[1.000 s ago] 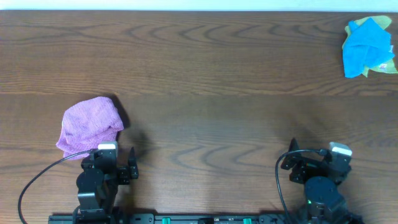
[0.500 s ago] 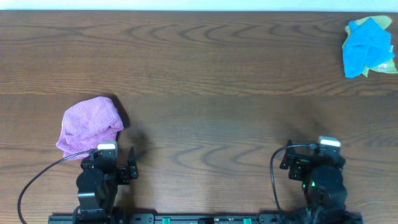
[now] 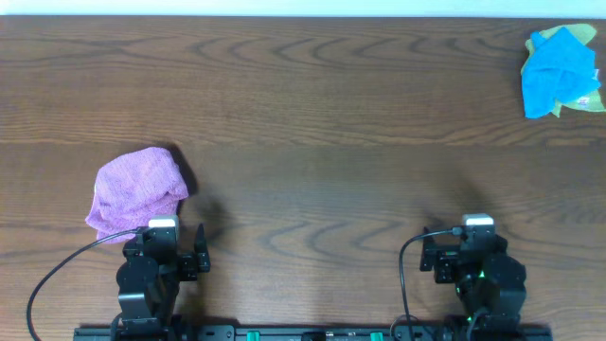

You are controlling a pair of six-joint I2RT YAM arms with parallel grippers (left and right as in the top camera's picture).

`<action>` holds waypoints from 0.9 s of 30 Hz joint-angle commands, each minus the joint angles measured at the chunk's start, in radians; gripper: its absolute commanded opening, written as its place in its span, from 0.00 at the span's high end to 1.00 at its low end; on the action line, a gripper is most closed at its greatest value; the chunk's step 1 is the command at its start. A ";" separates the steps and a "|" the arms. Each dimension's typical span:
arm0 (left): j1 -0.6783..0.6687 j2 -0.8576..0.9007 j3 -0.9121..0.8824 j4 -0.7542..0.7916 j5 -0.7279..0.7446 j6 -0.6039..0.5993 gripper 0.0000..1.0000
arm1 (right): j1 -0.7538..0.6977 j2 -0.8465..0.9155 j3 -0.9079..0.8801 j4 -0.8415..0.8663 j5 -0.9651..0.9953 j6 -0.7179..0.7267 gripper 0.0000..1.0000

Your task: Fold the cloth

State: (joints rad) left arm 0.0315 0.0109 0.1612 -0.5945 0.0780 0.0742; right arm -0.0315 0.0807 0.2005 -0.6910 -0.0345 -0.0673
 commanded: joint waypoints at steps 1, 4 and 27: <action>-0.003 -0.006 -0.008 0.002 -0.008 -0.011 0.05 | -0.010 -0.032 -0.036 0.000 -0.047 -0.027 0.01; -0.003 -0.006 -0.008 0.002 -0.008 -0.011 0.05 | -0.011 -0.052 -0.040 -0.017 -0.048 -0.025 0.01; -0.003 -0.006 -0.008 0.002 -0.008 -0.011 0.05 | -0.017 -0.075 -0.040 -0.038 0.060 0.074 0.01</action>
State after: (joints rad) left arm 0.0315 0.0109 0.1612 -0.5945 0.0776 0.0746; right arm -0.0387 0.0166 0.1741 -0.7265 0.0158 -0.0105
